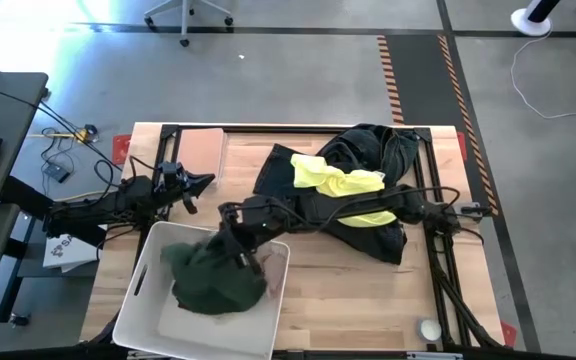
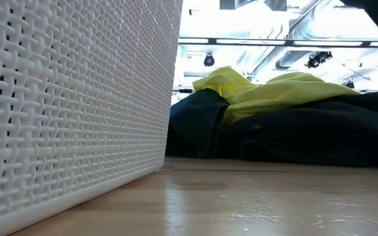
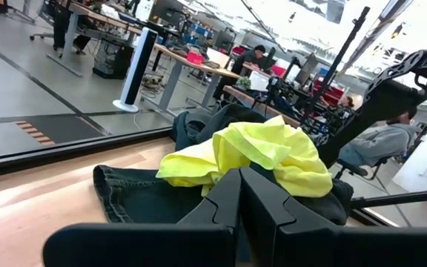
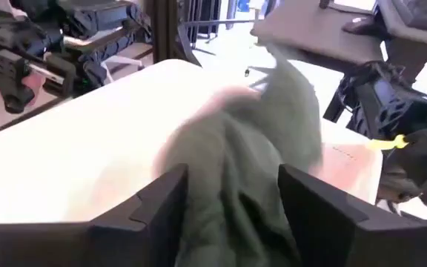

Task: Sort clothes
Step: Put the green shirt into the white bin, then put the yellow shirt into the white bin

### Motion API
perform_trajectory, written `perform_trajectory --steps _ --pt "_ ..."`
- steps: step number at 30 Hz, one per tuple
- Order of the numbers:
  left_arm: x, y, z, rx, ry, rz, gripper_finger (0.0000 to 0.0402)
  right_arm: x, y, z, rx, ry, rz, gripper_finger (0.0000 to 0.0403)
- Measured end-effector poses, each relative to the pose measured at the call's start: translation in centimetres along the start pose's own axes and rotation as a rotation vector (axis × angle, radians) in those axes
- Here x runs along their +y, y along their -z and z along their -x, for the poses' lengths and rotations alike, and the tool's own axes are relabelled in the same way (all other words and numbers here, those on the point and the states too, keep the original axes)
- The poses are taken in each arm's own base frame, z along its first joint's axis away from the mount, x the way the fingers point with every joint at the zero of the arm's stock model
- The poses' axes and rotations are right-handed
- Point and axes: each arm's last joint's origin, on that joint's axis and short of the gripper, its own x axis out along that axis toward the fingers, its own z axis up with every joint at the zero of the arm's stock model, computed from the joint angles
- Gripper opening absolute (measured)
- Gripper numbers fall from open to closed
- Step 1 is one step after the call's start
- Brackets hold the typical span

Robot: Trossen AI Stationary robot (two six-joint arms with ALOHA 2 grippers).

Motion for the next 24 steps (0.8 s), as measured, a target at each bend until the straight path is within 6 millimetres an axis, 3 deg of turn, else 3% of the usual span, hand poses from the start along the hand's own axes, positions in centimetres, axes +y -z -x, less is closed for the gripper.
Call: perform_trajectory --steps 8,13,18,24 --pt "0.0 0.0 0.0 -0.002 0.0 0.001 0.0005 1.3 -2.6 4.5 0.096 -0.01 0.046 0.0215" --pt "0.0 0.0 0.0 -0.001 0.001 0.002 0.0005 4.3 -3.6 7.9 0.277 0.01 0.053 0.0215" --pt "0.0 0.0 0.0 0.002 0.004 0.0 0.0005 7.7 -2.7 10.7 0.572 0.065 0.003 0.0215" --pt "0.0 0.0 0.0 0.003 0.005 0.0 0.0005 9.8 -1.2 12.9 0.841 0.366 -0.07 0.0215"
